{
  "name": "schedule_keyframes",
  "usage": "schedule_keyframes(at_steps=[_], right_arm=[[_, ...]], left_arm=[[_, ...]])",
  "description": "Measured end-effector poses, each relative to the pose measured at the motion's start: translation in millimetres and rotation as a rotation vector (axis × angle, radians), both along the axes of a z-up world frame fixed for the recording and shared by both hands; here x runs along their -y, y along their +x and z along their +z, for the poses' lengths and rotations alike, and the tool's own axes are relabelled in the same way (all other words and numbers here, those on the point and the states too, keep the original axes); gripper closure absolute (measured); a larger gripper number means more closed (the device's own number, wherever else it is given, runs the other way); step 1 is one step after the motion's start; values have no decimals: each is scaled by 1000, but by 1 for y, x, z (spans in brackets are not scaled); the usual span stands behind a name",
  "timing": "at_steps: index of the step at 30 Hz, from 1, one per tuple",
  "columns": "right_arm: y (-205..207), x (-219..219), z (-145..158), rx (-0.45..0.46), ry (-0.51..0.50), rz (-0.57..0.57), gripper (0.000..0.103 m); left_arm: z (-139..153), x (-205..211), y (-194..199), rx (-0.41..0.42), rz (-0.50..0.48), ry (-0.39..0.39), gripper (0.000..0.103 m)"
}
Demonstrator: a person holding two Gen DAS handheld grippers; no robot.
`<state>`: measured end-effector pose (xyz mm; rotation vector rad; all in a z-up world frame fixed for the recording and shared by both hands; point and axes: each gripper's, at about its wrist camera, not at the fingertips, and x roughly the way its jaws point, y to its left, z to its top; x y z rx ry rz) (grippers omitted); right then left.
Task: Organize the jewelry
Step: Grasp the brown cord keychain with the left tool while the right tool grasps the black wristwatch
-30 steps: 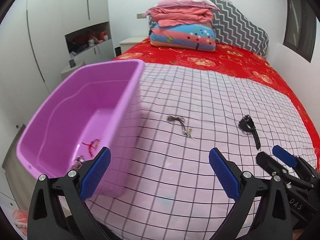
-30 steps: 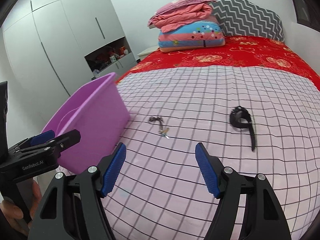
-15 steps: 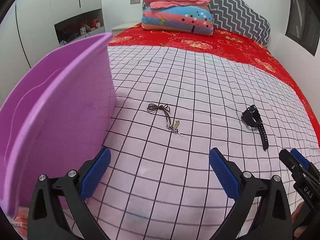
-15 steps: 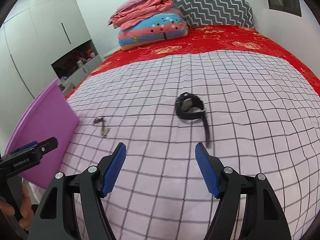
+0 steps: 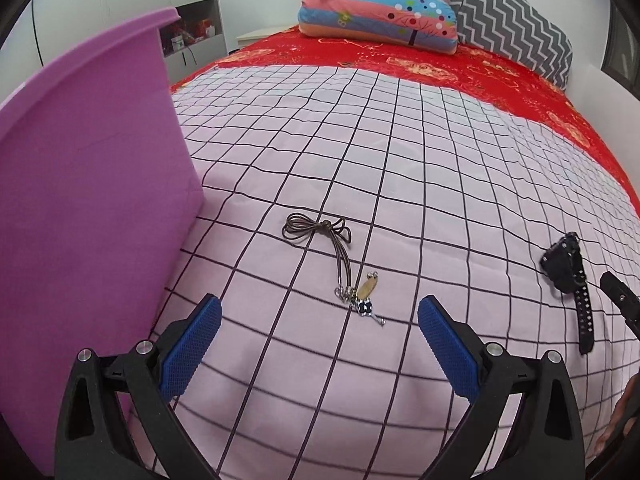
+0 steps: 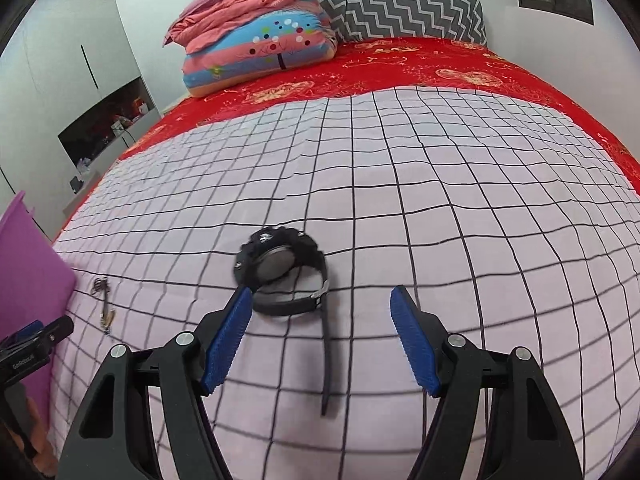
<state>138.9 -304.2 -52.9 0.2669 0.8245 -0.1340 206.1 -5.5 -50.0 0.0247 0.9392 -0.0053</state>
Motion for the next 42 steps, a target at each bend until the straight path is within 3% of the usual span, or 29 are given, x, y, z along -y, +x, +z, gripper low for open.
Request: schedule_keyframes(at_steps=[13, 28, 37, 40, 41, 42], right_arm=[[50, 14, -37, -76, 9, 59, 34], [72, 4, -47, -93, -37, 124, 30], [84, -9, -50, -111, -84, 176, 29], [83, -13, -48, -108, -81, 198, 46], [83, -16, -48, -109, -83, 214, 56], [83, -19, -47, -109, -79, 235, 74]], left_arm=[[-34, 8, 34, -25, 25, 19, 6], [-54, -1, 62, -55, 62, -11, 6], [-59, 9, 73, -54, 57, 10, 6], [-59, 11, 75, -59, 56, 2, 8], [-59, 12, 75, -58, 51, 1, 11], [-58, 13, 74, -58, 40, -2, 15]])
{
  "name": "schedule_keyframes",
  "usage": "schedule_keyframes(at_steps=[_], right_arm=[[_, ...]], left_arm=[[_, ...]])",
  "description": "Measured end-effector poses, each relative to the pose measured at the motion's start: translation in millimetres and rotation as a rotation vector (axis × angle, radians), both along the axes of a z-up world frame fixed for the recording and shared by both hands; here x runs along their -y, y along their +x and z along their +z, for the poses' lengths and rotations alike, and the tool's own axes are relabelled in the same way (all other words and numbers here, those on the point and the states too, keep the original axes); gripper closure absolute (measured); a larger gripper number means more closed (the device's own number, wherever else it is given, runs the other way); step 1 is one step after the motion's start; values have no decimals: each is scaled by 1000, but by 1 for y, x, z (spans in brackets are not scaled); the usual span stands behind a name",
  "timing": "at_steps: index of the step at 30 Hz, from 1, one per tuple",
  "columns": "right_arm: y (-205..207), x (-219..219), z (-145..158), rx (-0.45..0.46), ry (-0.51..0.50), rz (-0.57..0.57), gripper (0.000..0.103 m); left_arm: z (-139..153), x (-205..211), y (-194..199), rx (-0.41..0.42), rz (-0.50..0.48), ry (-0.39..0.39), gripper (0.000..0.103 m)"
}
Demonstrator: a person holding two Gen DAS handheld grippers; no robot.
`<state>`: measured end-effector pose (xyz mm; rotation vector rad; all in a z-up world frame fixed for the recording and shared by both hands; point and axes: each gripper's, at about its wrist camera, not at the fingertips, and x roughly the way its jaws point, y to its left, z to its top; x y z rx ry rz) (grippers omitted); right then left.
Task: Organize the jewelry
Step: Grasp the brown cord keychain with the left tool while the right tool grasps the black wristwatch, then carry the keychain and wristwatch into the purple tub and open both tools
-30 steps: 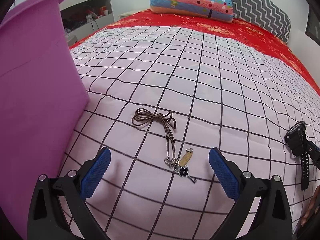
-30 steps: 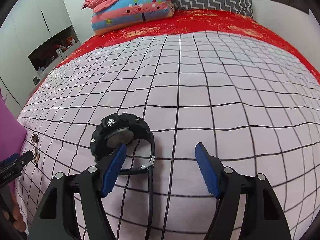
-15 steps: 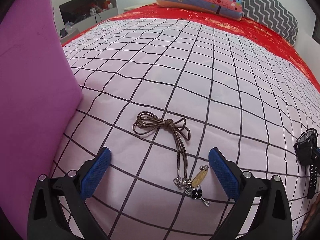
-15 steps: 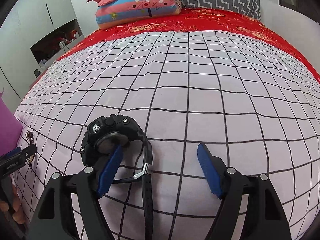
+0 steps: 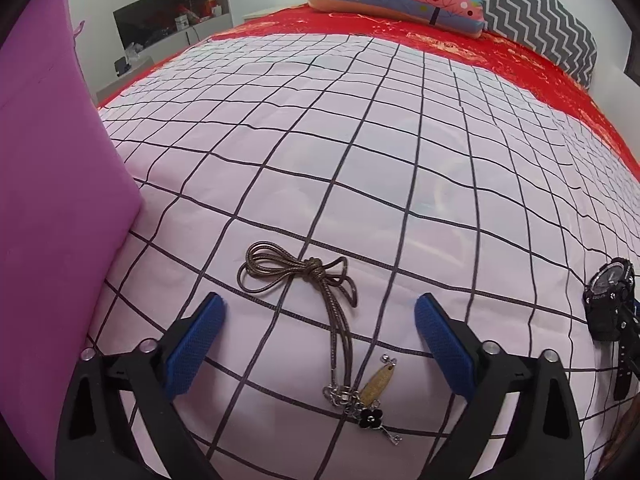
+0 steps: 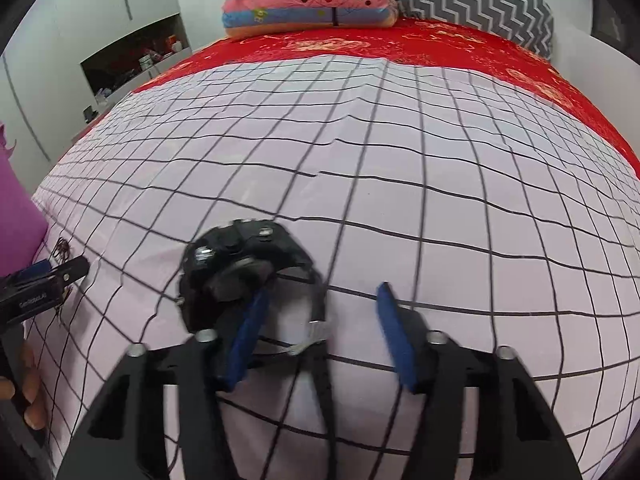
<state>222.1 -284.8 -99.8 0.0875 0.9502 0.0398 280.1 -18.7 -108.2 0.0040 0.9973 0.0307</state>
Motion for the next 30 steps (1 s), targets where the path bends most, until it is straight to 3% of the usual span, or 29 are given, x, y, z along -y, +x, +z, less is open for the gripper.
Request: schedule_keyframes(at_steps=[1, 4, 6, 8, 12, 17, 30], right_arm=[[0, -4, 1, -2, -1, 14, 74], [-1, -8, 2, 9, -29, 3, 76], [-3, -4, 2, 20, 6, -23, 82], [-8, -2, 4, 34, 26, -47, 84], [-25, -11, 10, 76, -4, -73, 88], [-51, -17, 14, 111, 35, -96, 89], [-114, -39, 39, 184, 71, -140, 89]], left_arm=[[1, 1, -1, 0, -9, -4, 18], [4, 5, -4, 7, -47, -31, 42], [6, 5, -7, 10, -63, -43, 77], [6, 7, -9, -1, -93, -64, 98], [9, 8, -21, -11, -112, -81, 99], [14, 7, -46, -39, -146, -112, 99], [44, 3, -115, -15, -214, -115, 99]])
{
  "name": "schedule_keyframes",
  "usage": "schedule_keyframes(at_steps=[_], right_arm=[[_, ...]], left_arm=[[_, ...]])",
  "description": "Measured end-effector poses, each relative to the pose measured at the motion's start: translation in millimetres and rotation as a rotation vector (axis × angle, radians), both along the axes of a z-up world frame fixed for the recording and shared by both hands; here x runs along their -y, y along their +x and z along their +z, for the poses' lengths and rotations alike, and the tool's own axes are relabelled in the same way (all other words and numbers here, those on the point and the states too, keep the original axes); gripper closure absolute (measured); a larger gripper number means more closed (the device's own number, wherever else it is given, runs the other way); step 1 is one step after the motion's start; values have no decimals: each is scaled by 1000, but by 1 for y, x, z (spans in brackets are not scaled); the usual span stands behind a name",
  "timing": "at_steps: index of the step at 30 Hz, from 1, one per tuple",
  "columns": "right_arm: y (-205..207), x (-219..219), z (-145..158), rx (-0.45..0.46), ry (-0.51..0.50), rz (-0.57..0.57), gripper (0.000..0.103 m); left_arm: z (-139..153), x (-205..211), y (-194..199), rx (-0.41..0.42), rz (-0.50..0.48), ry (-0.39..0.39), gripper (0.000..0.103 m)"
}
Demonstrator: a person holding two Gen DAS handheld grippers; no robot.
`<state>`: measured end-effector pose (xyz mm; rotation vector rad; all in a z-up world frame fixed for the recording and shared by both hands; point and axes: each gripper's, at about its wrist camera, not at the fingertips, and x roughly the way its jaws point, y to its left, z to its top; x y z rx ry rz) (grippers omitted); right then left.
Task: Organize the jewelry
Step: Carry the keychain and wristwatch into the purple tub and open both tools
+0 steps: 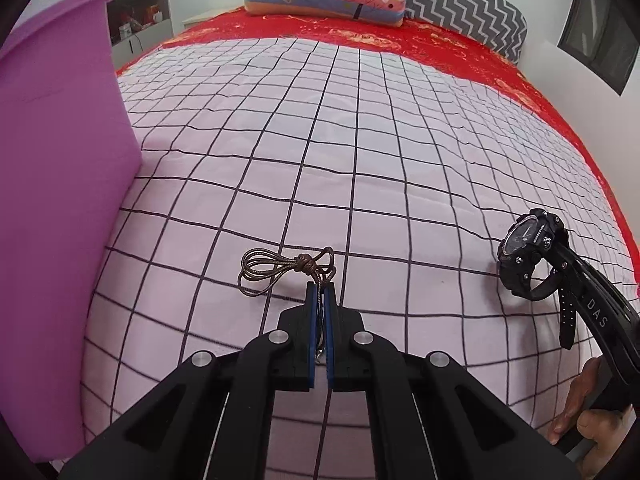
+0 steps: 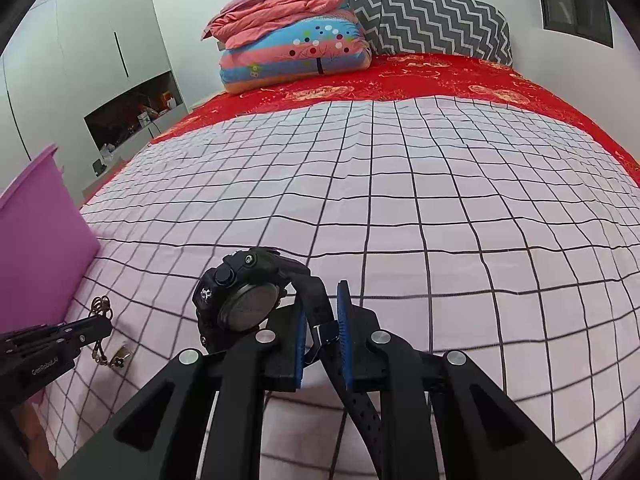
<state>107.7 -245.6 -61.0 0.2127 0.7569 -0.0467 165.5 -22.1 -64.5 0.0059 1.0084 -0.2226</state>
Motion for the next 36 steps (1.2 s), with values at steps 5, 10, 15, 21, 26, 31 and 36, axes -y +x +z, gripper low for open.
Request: schedule_keyframes(at_steps=[5, 10, 15, 21, 26, 31, 36], right_arm=[[-25, -10, 25, 19, 12, -3, 89], [-48, -22, 54, 53, 16, 1, 89], [-70, -42, 85, 97, 28, 24, 89], [-90, -77, 125, 153, 17, 75, 89], [-96, -113, 158, 201, 14, 137, 89], [-90, -157, 182, 224, 23, 220, 89], [-73, -209, 197, 227, 33, 319, 89]], left_arm=[[24, -8, -19, 26, -8, -8, 99], [57, -22, -38, 82, -19, -20, 99], [91, -42, -61, 127, -19, -43, 99], [129, -69, -81, 179, -9, -68, 99], [166, -102, -92, 246, 27, -80, 99], [193, -141, -96, 300, 82, -63, 99], [205, -186, -93, 320, 163, -36, 99]])
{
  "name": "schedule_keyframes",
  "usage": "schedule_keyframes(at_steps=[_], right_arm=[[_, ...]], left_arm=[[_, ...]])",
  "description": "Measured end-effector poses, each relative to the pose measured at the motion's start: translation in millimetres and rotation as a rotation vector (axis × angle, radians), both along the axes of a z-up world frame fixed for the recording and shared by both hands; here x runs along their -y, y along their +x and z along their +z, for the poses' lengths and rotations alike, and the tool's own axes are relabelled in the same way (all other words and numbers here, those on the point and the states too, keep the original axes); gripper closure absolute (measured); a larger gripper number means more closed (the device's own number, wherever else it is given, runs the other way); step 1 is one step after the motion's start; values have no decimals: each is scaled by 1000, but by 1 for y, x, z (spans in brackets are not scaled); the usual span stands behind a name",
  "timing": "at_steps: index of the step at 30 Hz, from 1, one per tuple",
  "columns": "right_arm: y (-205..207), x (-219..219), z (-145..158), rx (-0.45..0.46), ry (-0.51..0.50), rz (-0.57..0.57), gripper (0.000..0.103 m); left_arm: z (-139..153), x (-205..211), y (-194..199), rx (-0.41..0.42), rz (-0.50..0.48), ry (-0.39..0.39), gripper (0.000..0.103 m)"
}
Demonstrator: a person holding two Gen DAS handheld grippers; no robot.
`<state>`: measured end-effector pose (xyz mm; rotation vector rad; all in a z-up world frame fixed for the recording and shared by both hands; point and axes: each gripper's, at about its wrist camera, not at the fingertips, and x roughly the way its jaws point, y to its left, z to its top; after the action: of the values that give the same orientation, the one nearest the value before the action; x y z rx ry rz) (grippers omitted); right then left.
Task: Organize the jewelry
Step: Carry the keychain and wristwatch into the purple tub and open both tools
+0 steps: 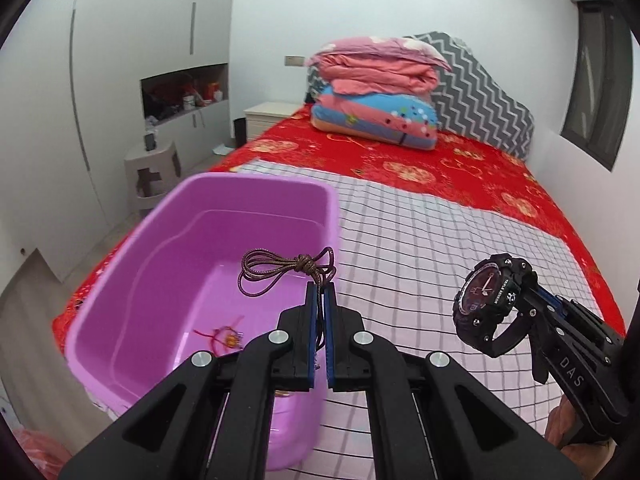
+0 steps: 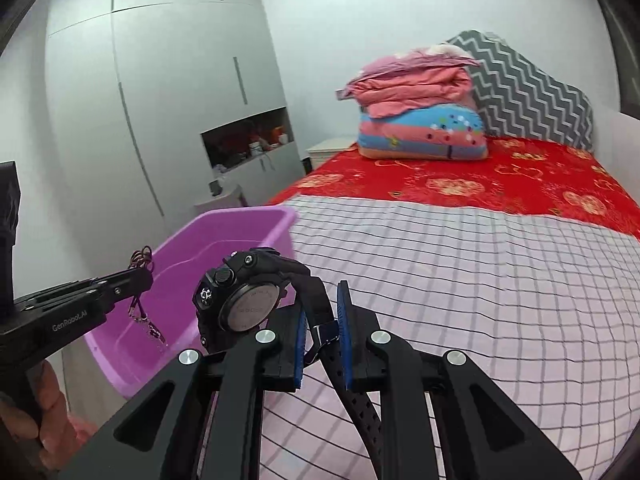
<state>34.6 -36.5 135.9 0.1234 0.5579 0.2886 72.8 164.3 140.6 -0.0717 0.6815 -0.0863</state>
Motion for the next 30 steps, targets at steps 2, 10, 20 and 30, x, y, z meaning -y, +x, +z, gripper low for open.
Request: schedule_keyframes(at_steps=[2, 10, 20, 30], right_arm=[[9, -19, 4, -5, -1, 34, 89], [44, -102, 3, -29, -40, 168, 89], [86, -171, -20, -97, -159, 256, 89], [103, -190, -39, -156, -239, 271, 85]], left_arm=[[1, -17, 2, -4, 33, 0, 99], [-19, -90, 10, -55, 186, 2, 99], [-53, -128, 25, -153, 275, 1, 99], [-77, -131, 40, -239, 309, 27, 96]])
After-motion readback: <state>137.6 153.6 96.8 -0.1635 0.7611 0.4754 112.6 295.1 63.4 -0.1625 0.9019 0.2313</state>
